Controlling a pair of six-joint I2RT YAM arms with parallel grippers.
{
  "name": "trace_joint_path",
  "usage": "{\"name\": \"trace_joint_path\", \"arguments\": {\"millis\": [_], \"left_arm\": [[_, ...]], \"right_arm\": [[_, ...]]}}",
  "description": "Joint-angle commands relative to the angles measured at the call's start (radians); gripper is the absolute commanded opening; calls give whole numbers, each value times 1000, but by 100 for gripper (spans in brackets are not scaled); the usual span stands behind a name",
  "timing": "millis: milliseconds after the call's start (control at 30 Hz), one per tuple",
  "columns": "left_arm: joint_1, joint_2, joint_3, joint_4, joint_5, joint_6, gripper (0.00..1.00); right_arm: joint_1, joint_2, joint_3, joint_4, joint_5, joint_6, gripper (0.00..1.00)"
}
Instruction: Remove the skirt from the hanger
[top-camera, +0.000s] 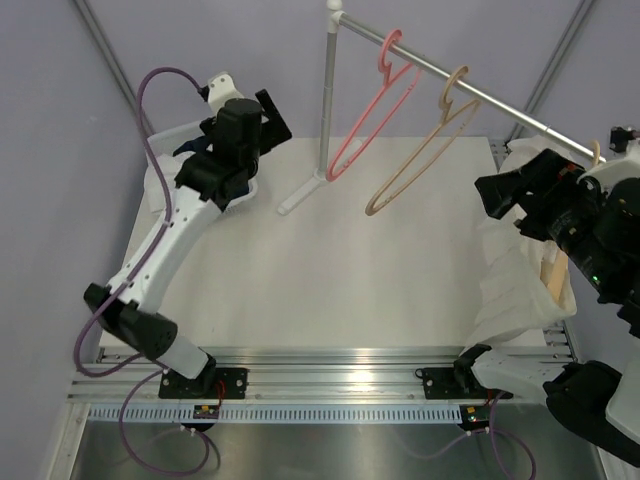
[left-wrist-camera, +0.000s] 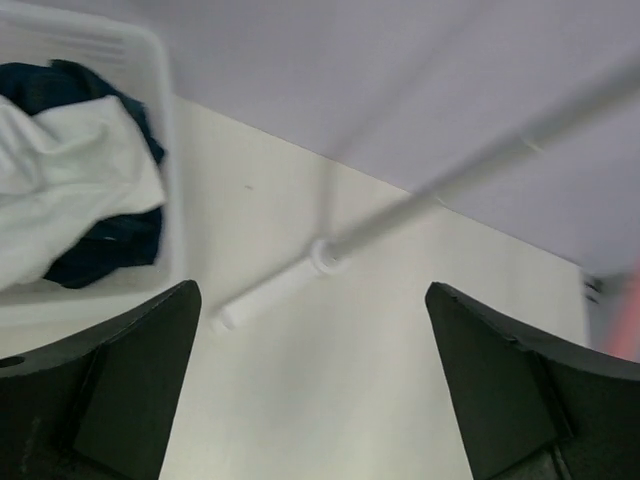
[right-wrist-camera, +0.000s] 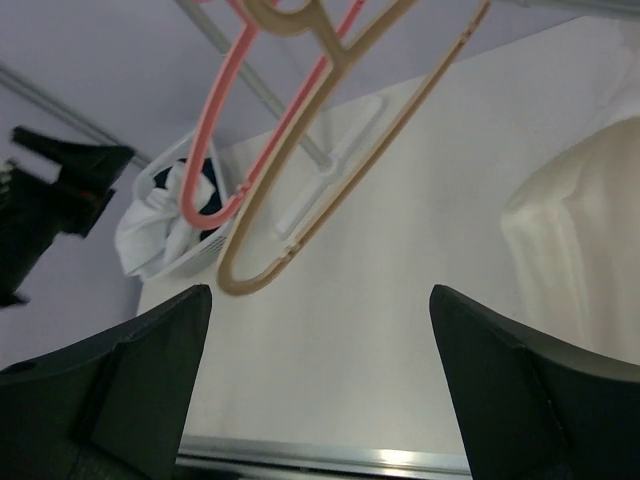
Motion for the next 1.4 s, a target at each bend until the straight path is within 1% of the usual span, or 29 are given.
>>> {"name": "trace_joint_path", "arguments": {"millis": [0,100,133,200,233,300,333,400,500,533,567,733,900,967,1000,1033,1067,1167,1233,1367], "left_arm": [[-128,-193,-84,45,-38,5,99],[-225,-256,-80,0,-53,31,99],[-256,-270,-80,-14,-38,45,99],[-274,-313,-86,-41,-9,41,99],[-281,-333,-119,-52,56,32,99],[-284,-392,-164,-43,136,28,98],[-293,-410,-213,-29,196,27,97],[-307,-442,-255,-26,230,24,95],[-330,-485,-315,-24,253,21,92],[-337,-489,-324,-20,263,27,92],[-340,-488,-331,-18,267,31,92],[-350,-454,-296,-24,305,38,92],[-350,-421,-273,-15,348,53,93],[-351,-402,-234,-21,384,88,93],[-351,-375,-208,-62,393,99,94],[-351,-358,-134,-92,398,117,94],[-350,-342,-103,-113,407,134,94],[-351,-319,-60,-144,428,189,95],[-351,-330,-72,-132,421,221,96],[-350,-322,-78,-123,425,275,98]], "right_arm": [[-4,106,32,-256,243,-58,97],[-17,160,86,-254,318,-97,97],[-23,170,86,-254,386,-101,97],[-47,169,71,-253,448,-112,97],[-59,155,62,-253,491,-114,96],[-93,125,16,-249,522,-106,95],[-102,93,0,-252,551,-105,95],[-110,56,-43,-254,550,-97,94],[-110,-35,-89,-254,473,-75,93],[-110,-49,-98,-253,408,-80,93],[-110,-64,-122,-240,378,-88,94],[-110,-170,-210,-257,328,-26,94],[-110,-245,-316,-257,315,10,93],[-110,-254,-359,-256,323,18,93],[-110,-257,-369,-257,327,33,93],[-110,-257,-376,-259,340,37,93],[-112,-259,-389,-257,344,49,93],[-112,-274,-415,-257,373,76,92],[-112,-282,-416,-256,383,73,92],[-112,-288,-353,-256,413,38,93]]}}
